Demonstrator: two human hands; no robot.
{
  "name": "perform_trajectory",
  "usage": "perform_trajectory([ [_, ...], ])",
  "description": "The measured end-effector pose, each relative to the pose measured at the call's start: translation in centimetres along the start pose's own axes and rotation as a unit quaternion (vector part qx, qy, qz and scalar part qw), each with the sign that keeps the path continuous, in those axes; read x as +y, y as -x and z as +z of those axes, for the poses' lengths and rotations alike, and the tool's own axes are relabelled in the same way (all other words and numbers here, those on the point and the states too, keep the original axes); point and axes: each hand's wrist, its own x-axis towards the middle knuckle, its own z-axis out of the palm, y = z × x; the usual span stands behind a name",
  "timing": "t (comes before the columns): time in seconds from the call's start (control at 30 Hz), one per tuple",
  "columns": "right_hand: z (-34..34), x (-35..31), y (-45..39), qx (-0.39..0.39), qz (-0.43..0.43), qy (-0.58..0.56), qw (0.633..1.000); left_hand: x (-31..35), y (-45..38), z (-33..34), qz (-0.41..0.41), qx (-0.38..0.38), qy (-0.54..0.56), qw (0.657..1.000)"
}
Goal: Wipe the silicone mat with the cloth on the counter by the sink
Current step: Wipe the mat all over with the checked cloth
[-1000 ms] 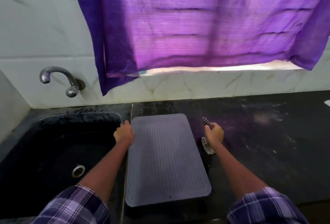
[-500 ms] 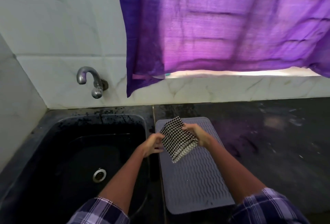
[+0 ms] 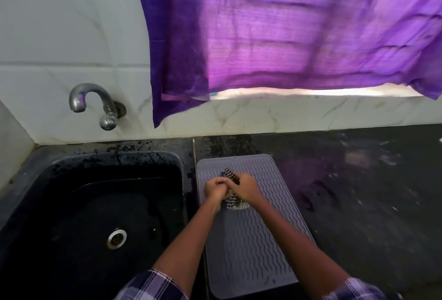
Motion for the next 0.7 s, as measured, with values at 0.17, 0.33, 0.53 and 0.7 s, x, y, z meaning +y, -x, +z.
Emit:
perform_trajectory([
  [0.17,1.5,0.9,-0.5,-0.034,0.008,0.096,0.995,1.0,-1.1,-1.8,0.018,-0.07,-0.271,0.96],
  [0.33,2.9,-0.5,-2.7,0.011,-0.055,0.14,0.989,2.9,-3.4,-8.2,0.123,0.075,-0.531,0.835],
  [0.53,3.0,-3.5,-8.9,0.018,-0.133,0.198,0.971,4.7,-7.6,-9.4,0.151,-0.041,-0.675,0.721],
  [0.7,6.4,-3.7,-10.4,-0.045,-0.12,0.277,0.952,4.2,-10.1,-7.9,0.139,-0.079,-0.684,0.711],
])
